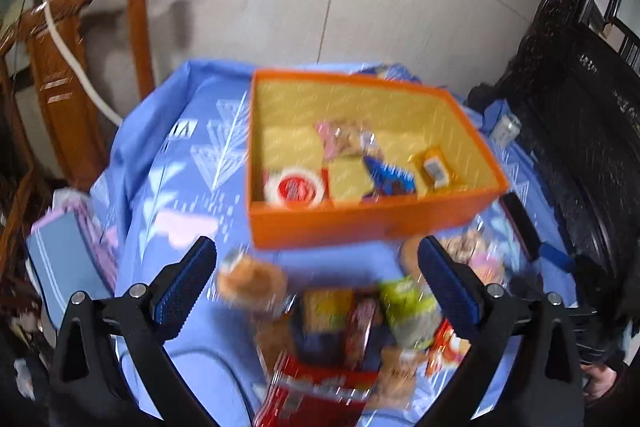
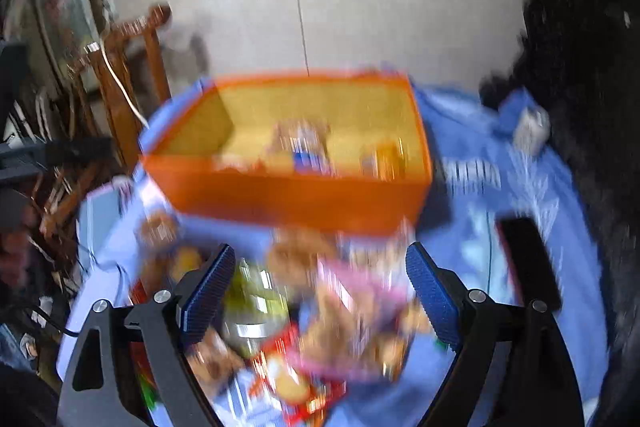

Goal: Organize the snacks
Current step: 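Grasp the pink cookie bag with the right gripper while the left grasps a bread roll, then drop the pink bag and bread roll into the orange box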

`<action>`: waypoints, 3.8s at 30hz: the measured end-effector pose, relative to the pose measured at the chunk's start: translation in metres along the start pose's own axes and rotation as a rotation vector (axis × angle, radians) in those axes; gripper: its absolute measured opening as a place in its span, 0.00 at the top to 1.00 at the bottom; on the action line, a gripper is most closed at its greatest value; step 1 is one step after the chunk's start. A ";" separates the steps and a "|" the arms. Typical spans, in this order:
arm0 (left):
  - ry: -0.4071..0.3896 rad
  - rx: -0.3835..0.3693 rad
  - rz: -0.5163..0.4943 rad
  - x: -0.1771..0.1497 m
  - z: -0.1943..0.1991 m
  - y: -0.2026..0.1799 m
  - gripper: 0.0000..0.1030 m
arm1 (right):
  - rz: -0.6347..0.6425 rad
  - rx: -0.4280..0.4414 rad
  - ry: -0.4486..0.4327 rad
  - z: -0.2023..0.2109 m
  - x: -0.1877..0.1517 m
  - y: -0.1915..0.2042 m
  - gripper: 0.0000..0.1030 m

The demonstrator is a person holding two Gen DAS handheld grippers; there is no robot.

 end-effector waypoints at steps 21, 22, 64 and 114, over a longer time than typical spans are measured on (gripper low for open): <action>0.093 0.114 0.080 -0.064 0.000 0.060 0.04 | -0.111 -0.091 0.223 -0.070 -0.042 -0.006 0.35; 0.097 0.117 0.081 -0.065 -0.001 0.061 0.04 | -0.107 -0.087 0.232 -0.072 -0.044 -0.005 0.37; 0.219 0.045 -0.072 -0.067 -0.147 0.080 0.29 | -0.083 0.131 0.054 -0.004 0.001 0.046 0.54; -0.136 0.009 -0.100 0.142 -0.036 -0.028 0.04 | -0.054 0.107 -0.229 0.004 0.178 0.028 0.08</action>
Point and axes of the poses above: each gripper's, at about its wrist camera, not at the fingertips, and z roughly against the way its jaws point, y to its left, x to its top, the point moved 7 cm from there along -z, roughly the way its jaws point
